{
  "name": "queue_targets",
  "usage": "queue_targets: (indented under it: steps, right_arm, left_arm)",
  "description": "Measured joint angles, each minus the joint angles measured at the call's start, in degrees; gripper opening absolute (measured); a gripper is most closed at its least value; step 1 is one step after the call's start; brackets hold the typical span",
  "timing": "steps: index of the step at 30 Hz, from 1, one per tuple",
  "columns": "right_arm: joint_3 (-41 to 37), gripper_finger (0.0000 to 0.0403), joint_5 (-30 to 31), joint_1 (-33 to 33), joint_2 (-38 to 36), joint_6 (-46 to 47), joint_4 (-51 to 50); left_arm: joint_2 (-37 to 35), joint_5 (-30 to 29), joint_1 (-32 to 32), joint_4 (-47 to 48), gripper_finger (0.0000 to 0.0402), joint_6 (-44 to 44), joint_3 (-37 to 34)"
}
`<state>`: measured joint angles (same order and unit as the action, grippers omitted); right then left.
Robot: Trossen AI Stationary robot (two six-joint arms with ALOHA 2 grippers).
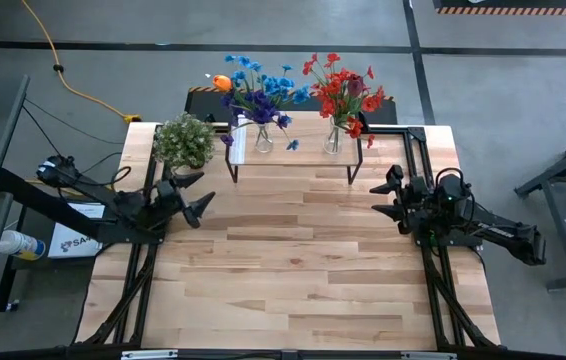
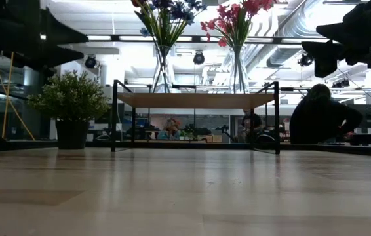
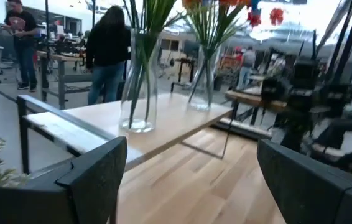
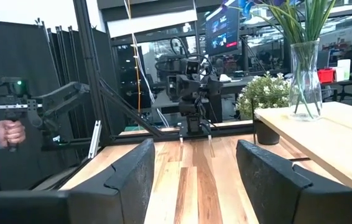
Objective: Pick and place flowers into a vace then onto a shelf
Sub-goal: Return to Home Position
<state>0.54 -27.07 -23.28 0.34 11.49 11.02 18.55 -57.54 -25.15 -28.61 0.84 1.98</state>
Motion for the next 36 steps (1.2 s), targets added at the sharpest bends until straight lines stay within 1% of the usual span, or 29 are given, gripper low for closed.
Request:
queue_targets:
  steps: [5, 10, 14, 19, 29, 32, 36]
  right_arm:
    - [0.00, 0.0219, 0.14, 0.67, 0.00, -2.17, -0.95]
    - [-0.02, 0.0219, 0.13, 0.91, 0.00, -4.94, -1.01]
    - [-0.02, 0.0216, -2.75, 0.91, 0.01, -7.72, -2.44]
    - [-0.02, 0.0220, -5.97, 0.91, 0.02, -10.39, -2.80]
    - [-0.04, 0.0216, -17.36, 0.91, 0.02, -11.98, -3.90]
    - [-0.04, 0.0217, -19.03, 0.91, 0.02, -12.01, -4.03]
    - [-0.04, 0.0221, -20.52, 0.91, 0.02, -13.02, -4.42]
  left_arm:
    - [-2.74, -1.50, 0.02, 9.06, 0.0392, -4.07, -0.02]
    - [-4.81, -1.55, 0.02, 15.02, 0.0392, -7.38, -0.02]
    - [-6.87, -1.31, 0.02, 18.89, 0.0392, -8.67, -0.01]
    - [-9.48, 1.73, 0.02, 22.34, 0.0392, -8.85, -0.01]
    - [-14.45, 9.36, 0.02, 27.17, 0.0392, -8.63, 0.00]
    - [-15.73, 10.64, 0.02, 28.91, 0.0392, -8.63, 0.00]
    - [-16.98, 13.42, 0.02, 28.86, 0.0392, -7.24, 0.04]
